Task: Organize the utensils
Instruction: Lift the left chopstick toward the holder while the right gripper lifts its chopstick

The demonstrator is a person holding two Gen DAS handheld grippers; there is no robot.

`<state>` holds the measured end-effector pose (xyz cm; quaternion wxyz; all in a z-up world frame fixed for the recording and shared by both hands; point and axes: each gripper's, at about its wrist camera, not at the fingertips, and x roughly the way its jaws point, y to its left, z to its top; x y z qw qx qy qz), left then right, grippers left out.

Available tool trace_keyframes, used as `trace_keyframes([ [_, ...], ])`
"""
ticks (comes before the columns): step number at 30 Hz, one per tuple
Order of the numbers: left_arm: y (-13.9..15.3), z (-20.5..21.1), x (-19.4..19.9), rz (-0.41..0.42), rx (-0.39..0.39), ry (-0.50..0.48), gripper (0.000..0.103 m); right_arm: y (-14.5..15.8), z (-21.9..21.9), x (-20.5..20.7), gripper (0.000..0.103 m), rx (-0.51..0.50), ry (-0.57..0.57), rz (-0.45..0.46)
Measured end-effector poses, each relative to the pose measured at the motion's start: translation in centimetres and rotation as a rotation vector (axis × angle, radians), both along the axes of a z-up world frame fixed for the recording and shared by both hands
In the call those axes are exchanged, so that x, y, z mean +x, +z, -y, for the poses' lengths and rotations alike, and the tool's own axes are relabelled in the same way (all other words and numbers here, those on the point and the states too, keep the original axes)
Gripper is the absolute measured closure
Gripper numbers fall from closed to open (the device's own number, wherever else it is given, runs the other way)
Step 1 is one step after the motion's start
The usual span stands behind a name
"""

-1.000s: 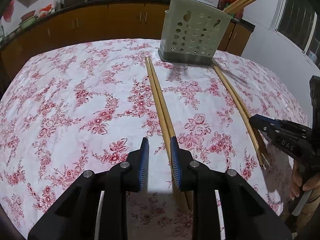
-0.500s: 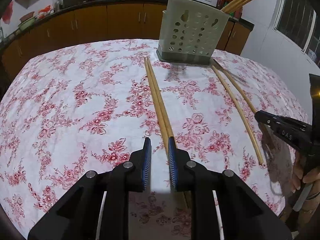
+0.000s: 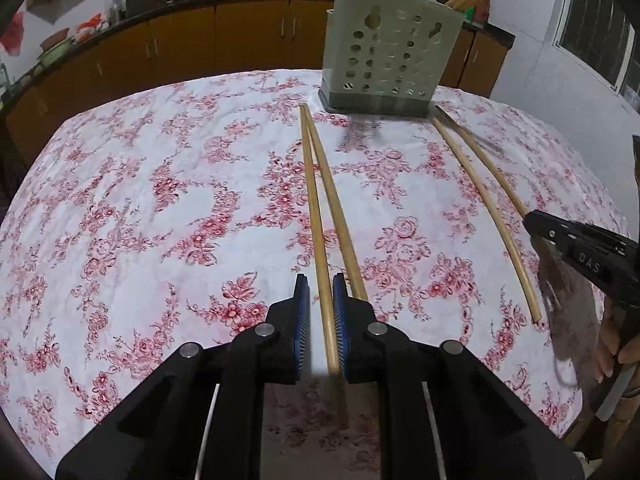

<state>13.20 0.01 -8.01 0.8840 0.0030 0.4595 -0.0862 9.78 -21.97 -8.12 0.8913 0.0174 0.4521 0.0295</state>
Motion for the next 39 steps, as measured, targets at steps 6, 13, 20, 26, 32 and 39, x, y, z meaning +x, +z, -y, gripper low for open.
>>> trace_keyframes([
  [6, 0.0, -0.7, 1.1, 0.022, 0.029, 0.039, 0.095, 0.0, 0.0, -0.1, 0.095, -0.011, 0.003, 0.012],
  [13, 0.0, -2.8, 3.3, 0.027, -0.008, 0.129, 0.095, -0.1, 1.4, 1.5, 0.095, -0.044, -0.07, 0.036],
  [20, 0.0, -2.6, 3.0, 0.049, 0.002, 0.118, 0.095, -0.3, 1.9, 1.8, 0.094, -0.038, -0.079, 0.041],
  [26, -0.1, -2.9, 3.0, 0.047, -0.01, 0.118, 0.095, -0.4, 1.9, 1.7, 0.094, -0.038, -0.079, 0.038],
  [32, 0.0, -2.8, 2.5, 0.048, 0.006, 0.107, 0.095, -0.3, 1.8, 0.9, 0.093, -0.034, -0.068, 0.037],
  [39, 0.0, -2.7, 2.4, 0.047, 0.005, 0.107, 0.095, -0.3, 1.8, 0.9, 0.094, -0.036, -0.067, 0.038],
])
